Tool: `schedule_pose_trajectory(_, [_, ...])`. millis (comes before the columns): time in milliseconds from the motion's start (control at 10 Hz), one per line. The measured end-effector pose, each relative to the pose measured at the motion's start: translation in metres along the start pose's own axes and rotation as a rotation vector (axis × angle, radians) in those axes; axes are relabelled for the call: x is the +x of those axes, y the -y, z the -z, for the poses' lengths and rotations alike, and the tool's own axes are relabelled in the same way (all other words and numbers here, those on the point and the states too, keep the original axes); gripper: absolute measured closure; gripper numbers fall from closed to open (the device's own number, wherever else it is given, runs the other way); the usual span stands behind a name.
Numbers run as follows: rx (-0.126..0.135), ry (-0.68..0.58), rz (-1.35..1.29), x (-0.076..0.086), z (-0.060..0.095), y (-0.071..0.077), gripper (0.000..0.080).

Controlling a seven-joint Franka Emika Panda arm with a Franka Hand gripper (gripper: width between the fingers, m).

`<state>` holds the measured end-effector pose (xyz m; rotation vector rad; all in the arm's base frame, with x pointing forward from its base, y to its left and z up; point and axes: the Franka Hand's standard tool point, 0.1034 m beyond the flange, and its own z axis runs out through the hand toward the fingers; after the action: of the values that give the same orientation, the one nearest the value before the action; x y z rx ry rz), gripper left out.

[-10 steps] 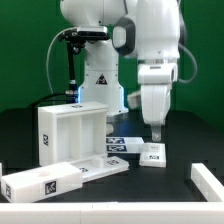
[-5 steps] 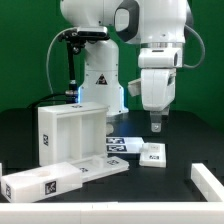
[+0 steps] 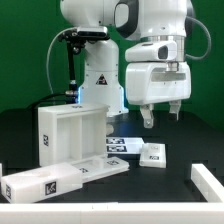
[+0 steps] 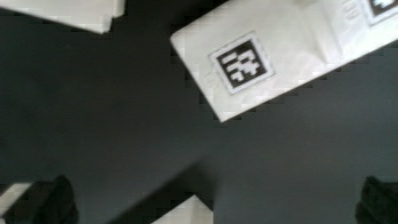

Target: Assemble cabinet

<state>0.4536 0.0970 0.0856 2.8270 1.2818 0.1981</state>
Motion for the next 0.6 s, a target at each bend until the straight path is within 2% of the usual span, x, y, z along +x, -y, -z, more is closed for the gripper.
schedule_pose_trajectory(300, [0.001, 0.001, -0.001, 0.000, 0.000, 0.000, 0.0002])
schedule_pose_trajectory(400, [0.008, 0.022, 0.001, -0.005, -0.002, -0.007, 0.0002])
schedule_pose_trajectory(600, [0.011, 0.086, -0.089, -0.010, -0.006, -0.059, 0.0002])
